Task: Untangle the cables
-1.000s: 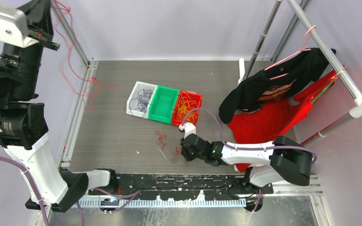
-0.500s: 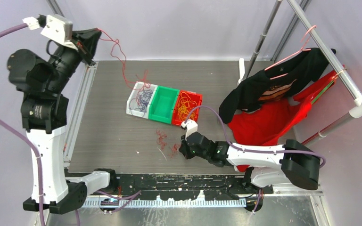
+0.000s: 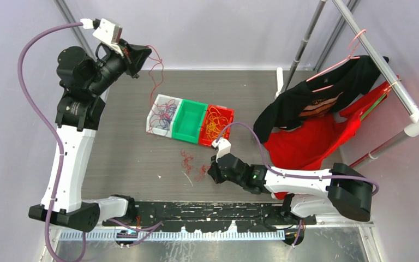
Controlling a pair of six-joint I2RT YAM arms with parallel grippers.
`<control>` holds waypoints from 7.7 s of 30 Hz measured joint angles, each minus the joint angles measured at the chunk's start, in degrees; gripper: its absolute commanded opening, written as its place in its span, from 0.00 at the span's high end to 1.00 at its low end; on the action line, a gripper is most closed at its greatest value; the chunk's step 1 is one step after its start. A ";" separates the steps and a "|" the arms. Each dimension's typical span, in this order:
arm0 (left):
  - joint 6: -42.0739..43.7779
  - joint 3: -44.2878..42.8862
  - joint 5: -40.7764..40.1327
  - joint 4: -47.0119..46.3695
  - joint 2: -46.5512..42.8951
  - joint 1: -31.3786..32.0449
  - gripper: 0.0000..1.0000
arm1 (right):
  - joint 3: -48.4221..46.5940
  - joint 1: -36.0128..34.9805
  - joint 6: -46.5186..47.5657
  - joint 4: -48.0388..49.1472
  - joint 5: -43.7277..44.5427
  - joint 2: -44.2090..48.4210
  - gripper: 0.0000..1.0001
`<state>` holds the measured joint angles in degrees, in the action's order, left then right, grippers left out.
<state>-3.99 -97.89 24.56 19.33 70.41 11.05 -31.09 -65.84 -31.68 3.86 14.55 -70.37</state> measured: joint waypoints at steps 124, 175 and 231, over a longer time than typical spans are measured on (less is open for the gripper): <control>42.42 30.10 7.43 36.79 18.56 17.31 0.28 | -4.44 2.03 -5.03 -17.70 2.29 5.57 0.40; 35.93 27.28 9.18 49.68 7.78 21.14 1.00 | -2.75 4.24 -1.03 -7.28 13.44 8.68 0.00; 19.80 17.35 16.48 53.48 5.27 19.87 1.00 | -8.83 -8.48 7.54 21.59 10.01 1.25 0.44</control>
<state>15.81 -80.53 41.04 72.82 75.68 30.92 -39.92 -74.32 -24.14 25.45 24.56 -69.12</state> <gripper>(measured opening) 0.005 0.561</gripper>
